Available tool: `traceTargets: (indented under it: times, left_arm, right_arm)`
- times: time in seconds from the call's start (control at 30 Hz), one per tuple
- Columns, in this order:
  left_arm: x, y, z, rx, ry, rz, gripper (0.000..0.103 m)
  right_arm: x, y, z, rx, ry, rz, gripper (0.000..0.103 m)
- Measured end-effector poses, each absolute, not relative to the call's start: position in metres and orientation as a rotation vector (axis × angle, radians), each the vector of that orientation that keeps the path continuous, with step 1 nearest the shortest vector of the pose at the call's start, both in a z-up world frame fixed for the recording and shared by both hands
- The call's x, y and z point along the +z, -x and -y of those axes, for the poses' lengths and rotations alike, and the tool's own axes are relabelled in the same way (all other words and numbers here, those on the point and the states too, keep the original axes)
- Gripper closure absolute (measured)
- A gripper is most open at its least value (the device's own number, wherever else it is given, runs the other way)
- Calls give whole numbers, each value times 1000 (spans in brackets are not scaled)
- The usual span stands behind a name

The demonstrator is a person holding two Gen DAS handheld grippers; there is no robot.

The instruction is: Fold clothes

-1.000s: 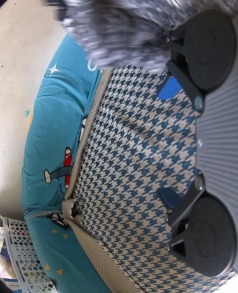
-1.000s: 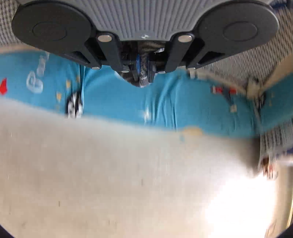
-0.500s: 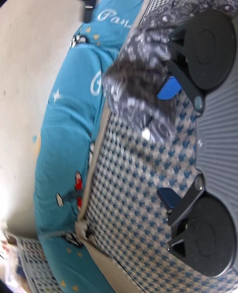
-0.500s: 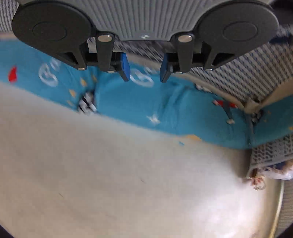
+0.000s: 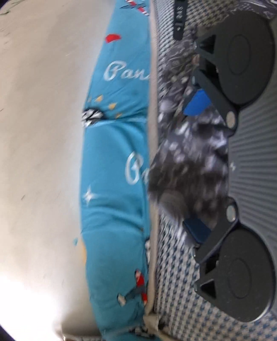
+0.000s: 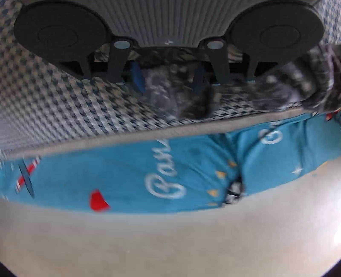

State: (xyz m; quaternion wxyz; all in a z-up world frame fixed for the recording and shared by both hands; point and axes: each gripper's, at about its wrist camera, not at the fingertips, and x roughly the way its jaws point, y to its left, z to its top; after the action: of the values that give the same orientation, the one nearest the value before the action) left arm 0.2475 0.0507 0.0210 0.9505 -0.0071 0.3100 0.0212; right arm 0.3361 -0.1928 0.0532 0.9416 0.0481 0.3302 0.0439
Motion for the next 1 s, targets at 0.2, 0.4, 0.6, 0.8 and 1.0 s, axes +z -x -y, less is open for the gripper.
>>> traceTargets:
  times: [0.2,0.4,0.6,0.8,1.0]
  left_arm:
    - [-13,-262,-30,43,-103,-675,0]
    - [-44,-266,-32,106,-150,-759,0]
    - [-47,-262,-37,170,-164,-825,0]
    - [-36,-260,-42,187,-120,-843,0]
    - [-25,-260,-44,214,-124,-854,0]
  right_arm:
    - [28,-361,189,107,-166,-799,48]
    - [13,-380,183,216,-343,-852,47]
    - [5,-387,164,258,-354,-838,47]
    - [-3,-393,145,289,-348,-817,92]
    - [29,-371,182,111,-371,-663,95]
